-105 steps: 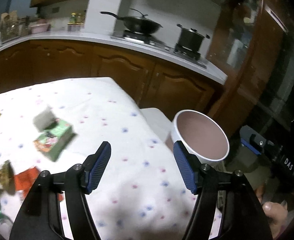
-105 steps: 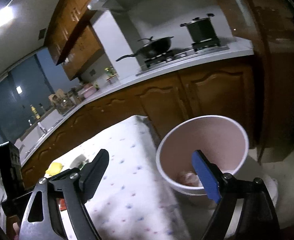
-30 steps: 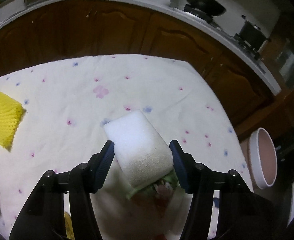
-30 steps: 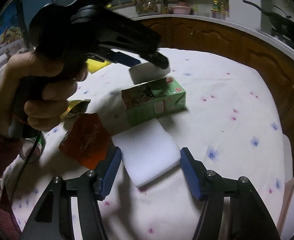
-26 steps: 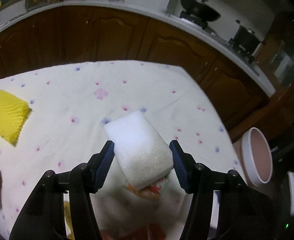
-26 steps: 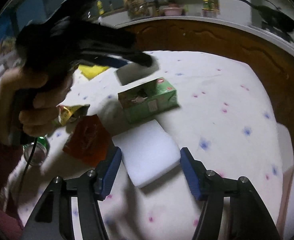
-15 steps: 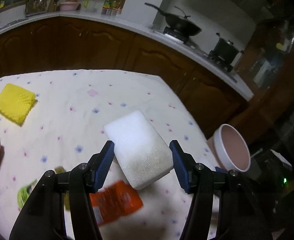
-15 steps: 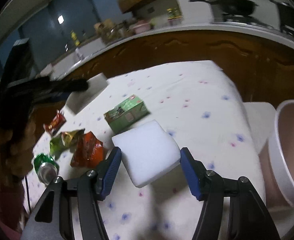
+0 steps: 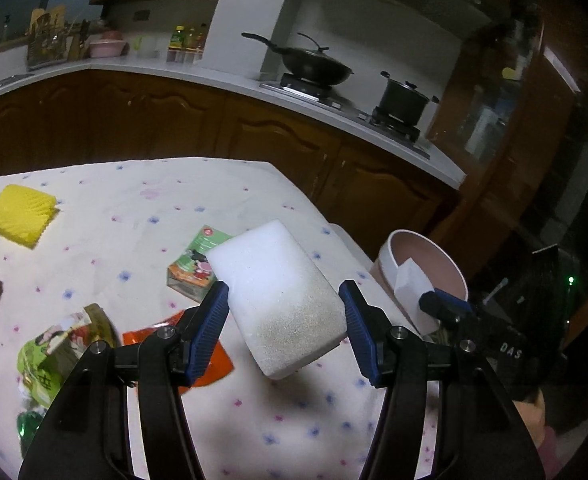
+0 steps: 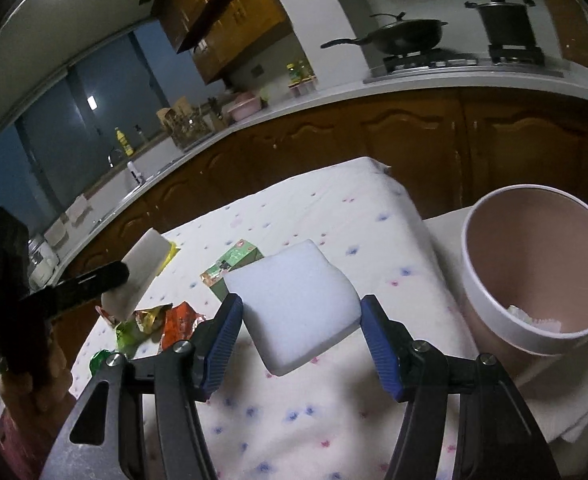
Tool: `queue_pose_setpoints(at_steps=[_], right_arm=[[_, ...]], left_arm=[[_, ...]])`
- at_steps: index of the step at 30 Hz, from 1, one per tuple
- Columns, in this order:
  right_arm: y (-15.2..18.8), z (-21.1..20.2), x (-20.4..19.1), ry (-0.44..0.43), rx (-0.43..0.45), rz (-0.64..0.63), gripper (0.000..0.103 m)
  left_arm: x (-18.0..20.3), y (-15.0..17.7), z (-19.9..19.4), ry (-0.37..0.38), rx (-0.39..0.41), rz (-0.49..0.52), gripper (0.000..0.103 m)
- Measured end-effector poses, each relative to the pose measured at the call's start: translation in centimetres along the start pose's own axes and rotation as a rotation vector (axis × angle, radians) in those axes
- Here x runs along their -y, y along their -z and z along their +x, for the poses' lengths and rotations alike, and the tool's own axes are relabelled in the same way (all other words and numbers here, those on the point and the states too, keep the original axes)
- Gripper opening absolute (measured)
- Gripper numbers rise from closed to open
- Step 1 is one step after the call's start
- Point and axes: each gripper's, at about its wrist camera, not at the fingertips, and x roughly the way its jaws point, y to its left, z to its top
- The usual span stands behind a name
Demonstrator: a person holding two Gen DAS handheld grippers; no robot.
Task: Collect trash
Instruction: 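Carry the white sponge over the bin and open the left tool to drop it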
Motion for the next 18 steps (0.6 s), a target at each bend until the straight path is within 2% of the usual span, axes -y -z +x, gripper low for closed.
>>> queue_pose_setpoints(at_steps=[18], right_arm=[[-0.4, -4.8, 4.3, 0.086, 0.095, 0.071, 0.062]], left_arm=[[6.1, -0.3, 1.4, 0.088, -0.01, 0.076, 0.057]])
